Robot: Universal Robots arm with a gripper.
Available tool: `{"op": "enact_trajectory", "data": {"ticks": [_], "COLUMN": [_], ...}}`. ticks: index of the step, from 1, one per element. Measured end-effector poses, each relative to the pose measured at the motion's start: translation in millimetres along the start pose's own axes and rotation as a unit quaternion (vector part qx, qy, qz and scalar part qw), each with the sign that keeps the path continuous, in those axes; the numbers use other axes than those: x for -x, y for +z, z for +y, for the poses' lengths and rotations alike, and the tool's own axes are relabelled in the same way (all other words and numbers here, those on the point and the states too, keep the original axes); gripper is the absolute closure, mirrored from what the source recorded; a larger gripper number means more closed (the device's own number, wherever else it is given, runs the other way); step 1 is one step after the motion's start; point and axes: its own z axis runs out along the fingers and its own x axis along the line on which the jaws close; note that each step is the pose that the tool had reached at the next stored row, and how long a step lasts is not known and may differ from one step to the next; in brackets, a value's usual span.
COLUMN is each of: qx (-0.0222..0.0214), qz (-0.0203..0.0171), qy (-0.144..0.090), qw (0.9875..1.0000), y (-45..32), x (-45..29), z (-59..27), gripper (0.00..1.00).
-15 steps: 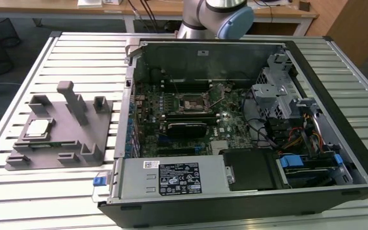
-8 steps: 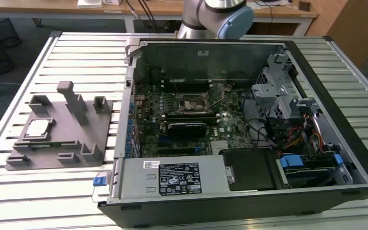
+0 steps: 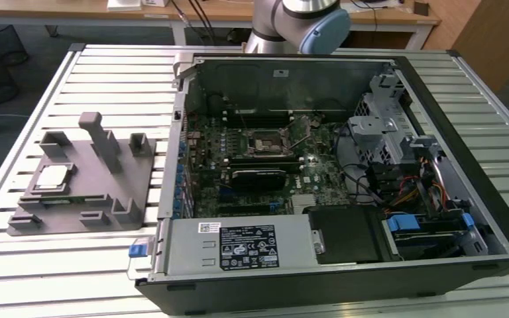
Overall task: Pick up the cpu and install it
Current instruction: 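Reach for the cpu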
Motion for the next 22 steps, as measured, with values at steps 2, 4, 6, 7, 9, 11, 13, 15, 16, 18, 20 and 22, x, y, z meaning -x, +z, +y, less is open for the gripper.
{"op": "enact_trajectory", "data": {"ticks": [2, 4, 6, 7, 9, 11, 13, 15, 16, 18, 20, 22], "qx": [0.0000, 0.0000, 0.0000, 0.0000, 0.0000, 0.0000, 0.0000, 0.0000, 0.0000, -0.0001, 0.0000, 0.0000], "qz": [0.0000, 0.0000, 0.0000, 0.0001, 0.0000, 0.0001, 0.0000, 0.0000, 0.0000, 0.0001, 0.0001, 0.0000], "qy": [0.000, 0.000, 0.000, 0.000, 0.000, 0.000, 0.000, 0.000, 0.000, 0.000, 0.000, 0.000], "qw": [1.0000, 1.0000, 1.0000, 1.0000, 1.0000, 1.0000, 1.0000, 1.0000, 1.0000, 1.0000, 1.0000, 1.0000], "y": [-0.1, -0.1, -0.2, -0.3, -0.3, -0.3, -0.3, -0.2, -0.2, 0.2, 0.8, 1.0], "x": [-2.7, -5.4, -7.9, -9.1, -11.5, -13.4, -13.5, -13.5, -13.4, -10.4, -5.9, -5.0], "z": [-0.2, -0.4, -0.6, -0.6, -0.8, -1.0, -1.1, -1.0, -1.0, -0.8, -0.5, -0.4], "gripper": [0.89, 0.89, 0.89, 0.89, 0.89, 0.89, 0.89, 0.89, 0.89, 0.89, 0.89, 0.89]}}
